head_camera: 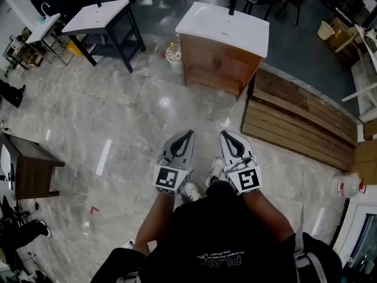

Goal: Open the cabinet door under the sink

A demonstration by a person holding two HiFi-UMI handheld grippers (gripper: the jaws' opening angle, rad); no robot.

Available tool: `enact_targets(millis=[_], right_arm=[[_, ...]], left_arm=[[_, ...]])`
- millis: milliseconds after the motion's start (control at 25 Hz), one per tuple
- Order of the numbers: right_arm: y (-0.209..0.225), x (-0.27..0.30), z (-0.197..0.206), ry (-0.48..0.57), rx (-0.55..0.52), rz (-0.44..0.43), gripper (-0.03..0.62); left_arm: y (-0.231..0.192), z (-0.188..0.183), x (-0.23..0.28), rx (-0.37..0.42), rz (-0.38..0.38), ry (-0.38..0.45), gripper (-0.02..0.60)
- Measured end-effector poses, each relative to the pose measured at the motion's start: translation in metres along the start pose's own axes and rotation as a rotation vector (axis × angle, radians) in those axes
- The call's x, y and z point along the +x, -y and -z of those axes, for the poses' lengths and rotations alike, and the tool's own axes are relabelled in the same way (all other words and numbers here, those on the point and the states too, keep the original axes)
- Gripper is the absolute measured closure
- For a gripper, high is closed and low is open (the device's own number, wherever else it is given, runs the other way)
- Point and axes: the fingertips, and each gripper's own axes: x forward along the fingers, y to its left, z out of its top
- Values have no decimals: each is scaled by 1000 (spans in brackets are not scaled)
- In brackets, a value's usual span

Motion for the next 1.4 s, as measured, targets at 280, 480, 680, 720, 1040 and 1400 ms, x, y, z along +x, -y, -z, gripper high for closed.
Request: enact_targets(millis=[280,480,680,720,1040,1400], right_arm=[[46,35,17,-20,19,28,571],[86,67,17,10,32,26,571],[123,94,23,33,51,16,571],[129,98,24,38,56,15,571],[177,125,37,46,104,10,571],[212,158,56,17,125,50,571]], left_arm=[[-14,9,55,22,26,-47,560],[-30,-6,105,-14,30,-18,560],[-39,-11,153,-29,20,-50,559],[-41,-9,161,-24,16,-68,559],[-41,13,215,2,40,-111,559],[-69,21,249,13,39,-141,558]])
